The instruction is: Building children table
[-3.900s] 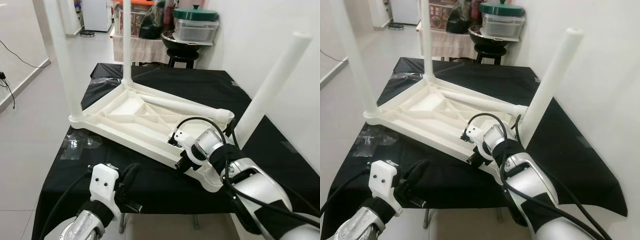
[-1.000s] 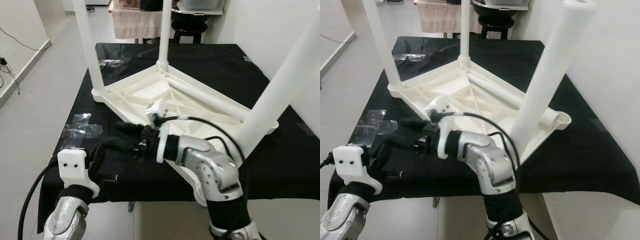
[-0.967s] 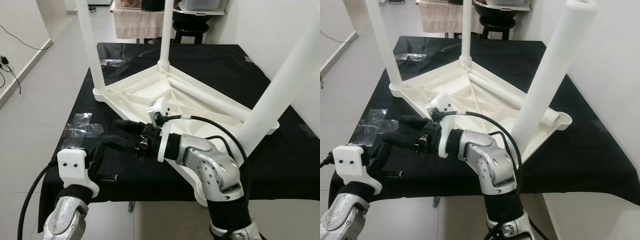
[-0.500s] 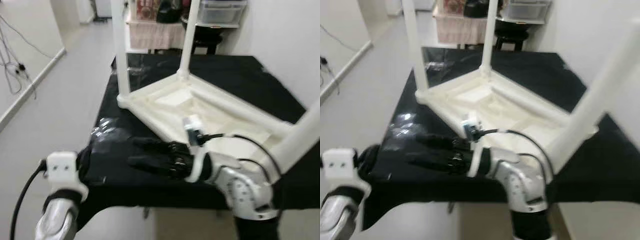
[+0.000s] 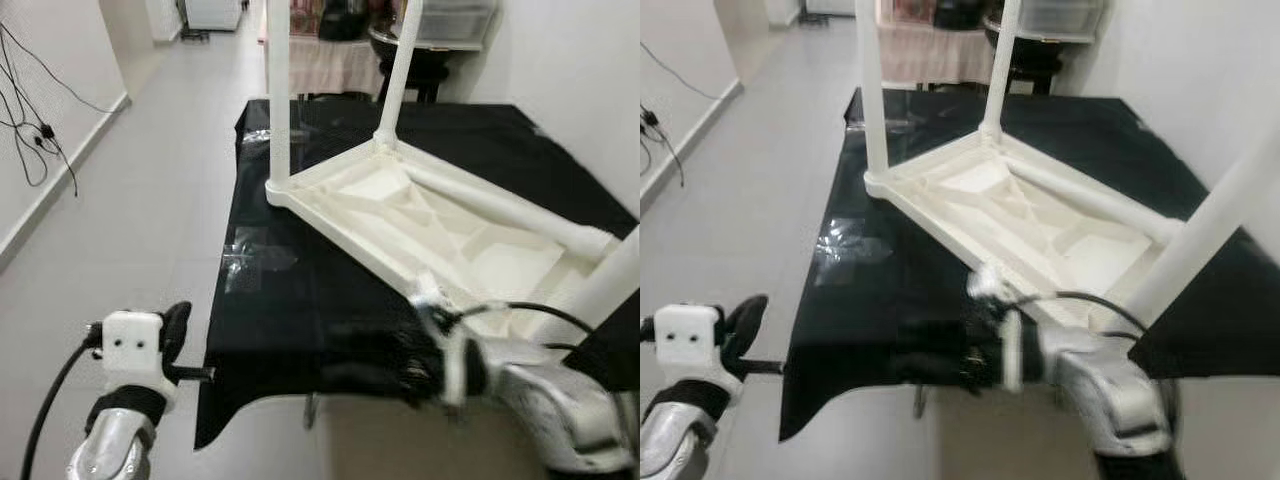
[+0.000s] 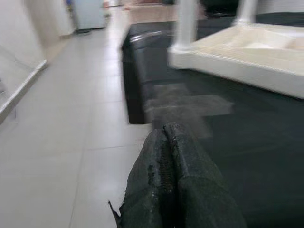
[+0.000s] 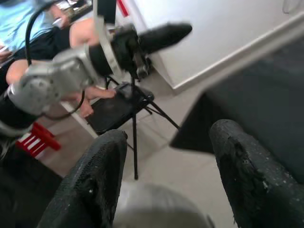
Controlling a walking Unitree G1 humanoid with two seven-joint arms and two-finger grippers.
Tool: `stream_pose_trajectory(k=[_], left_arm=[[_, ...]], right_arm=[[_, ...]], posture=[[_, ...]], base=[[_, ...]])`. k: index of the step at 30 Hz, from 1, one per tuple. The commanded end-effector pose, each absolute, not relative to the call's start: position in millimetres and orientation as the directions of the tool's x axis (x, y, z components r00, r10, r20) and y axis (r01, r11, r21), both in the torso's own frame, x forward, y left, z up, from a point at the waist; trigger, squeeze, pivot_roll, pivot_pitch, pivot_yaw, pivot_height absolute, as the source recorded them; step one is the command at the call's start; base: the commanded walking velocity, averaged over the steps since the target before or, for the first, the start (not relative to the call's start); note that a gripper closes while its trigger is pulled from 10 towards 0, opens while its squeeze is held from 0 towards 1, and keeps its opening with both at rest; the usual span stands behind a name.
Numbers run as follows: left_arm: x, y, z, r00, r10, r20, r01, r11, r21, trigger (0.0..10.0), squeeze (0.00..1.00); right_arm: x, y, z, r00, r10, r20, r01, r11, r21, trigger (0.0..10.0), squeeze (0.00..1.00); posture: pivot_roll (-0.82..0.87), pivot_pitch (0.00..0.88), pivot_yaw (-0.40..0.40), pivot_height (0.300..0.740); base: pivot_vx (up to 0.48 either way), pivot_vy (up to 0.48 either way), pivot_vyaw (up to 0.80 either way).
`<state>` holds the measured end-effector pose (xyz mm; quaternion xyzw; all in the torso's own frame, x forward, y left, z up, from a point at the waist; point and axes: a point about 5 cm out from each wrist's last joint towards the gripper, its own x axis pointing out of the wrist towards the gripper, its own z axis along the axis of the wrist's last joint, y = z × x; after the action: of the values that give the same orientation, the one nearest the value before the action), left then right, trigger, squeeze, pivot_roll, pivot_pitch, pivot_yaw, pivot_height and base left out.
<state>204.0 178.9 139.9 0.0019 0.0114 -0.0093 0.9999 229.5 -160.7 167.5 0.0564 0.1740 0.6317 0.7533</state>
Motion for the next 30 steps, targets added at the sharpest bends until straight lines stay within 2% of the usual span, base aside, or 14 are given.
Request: stream_pose_trajectory(k=[1, 10, 30], left_arm=[[203.7, 174.1, 143.3, 0.998, -0.056, -0.007, 0.056, 0.998, 0.012, 10.0, 0.00], [204.0, 171.4, 143.1, 0.996, -0.089, -0.005, 0.089, 0.995, 0.034, 10.0, 0.00], [202.9, 164.9, 140.9, 0.990, -0.142, -0.015, 0.143, 0.989, 0.027, 10.0, 0.00]], right_arm=[[225.3, -163.2, 167.6, 0.110, 0.973, -0.201, -0.940, 0.167, 0.296, 10.0, 0.00], [230.1, -176.1, 167.4, 0.134, 0.956, -0.262, -0.946, 0.201, 0.253, 10.0, 0.00], [233.9, -164.2, 166.7, 0.034, 0.960, -0.278, -0.969, 0.100, 0.226, 10.0, 0.00]], posture=[[-0.04, 0.098, -0.040, 0.740], [-0.04, 0.089, -0.035, 0.740], [-0.04, 0.093, -0.031, 0.740]], base=[[0.000, 0.000, -0.75], [0.000, 0.000, -0.73], [0.000, -0.467, 0.00]])
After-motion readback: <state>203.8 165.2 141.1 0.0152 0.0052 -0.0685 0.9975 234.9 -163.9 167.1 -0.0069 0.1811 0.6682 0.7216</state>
